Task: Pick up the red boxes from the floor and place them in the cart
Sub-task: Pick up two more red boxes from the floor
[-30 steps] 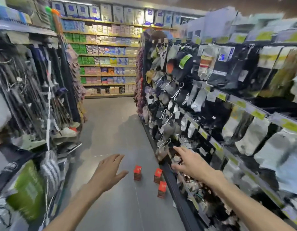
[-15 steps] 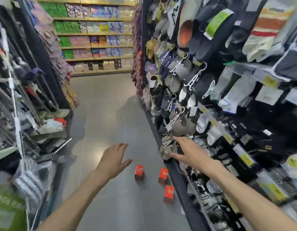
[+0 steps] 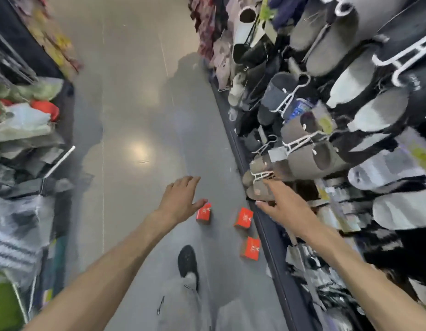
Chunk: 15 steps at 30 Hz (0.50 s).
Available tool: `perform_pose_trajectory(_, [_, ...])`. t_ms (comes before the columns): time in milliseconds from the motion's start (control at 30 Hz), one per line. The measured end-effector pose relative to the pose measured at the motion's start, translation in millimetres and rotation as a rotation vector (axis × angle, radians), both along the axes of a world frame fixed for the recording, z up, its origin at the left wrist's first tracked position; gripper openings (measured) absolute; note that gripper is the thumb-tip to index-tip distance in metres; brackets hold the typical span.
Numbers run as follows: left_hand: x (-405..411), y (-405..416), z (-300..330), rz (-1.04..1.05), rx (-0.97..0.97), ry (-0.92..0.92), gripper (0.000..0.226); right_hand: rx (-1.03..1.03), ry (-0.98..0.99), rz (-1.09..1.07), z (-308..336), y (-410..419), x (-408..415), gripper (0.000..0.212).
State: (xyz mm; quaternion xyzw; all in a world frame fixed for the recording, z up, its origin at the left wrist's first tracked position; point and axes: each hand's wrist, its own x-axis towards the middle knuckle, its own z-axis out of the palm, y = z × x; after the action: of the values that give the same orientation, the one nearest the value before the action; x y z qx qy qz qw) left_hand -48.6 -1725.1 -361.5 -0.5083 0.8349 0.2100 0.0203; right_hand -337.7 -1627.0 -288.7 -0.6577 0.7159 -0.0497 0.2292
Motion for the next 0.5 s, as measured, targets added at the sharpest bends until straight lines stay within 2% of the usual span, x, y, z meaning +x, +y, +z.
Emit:
perform_pose_trajectory(267, [-30.4, -75.9, -202.6, 0.067, 0.195, 0.0, 0.082, 0.176, -0.078, -0.14, -175.5, -64.4, -21.2, 0.057])
perform_pose_trajectory(367, [-40.3, -79.8, -292.8, 0.091, 0.237, -0.01, 0.086, 0.271, -0.104, -0.188, -262.2, -76.2, -28.1, 0.058])
perform_pose_trajectory(500, [-52.6, -63.7, -404.4, 0.209, 0.306, -0.009, 0.098, 0.381, -0.188, -0.239, -366.3, -76.2, -28.5, 0.045])
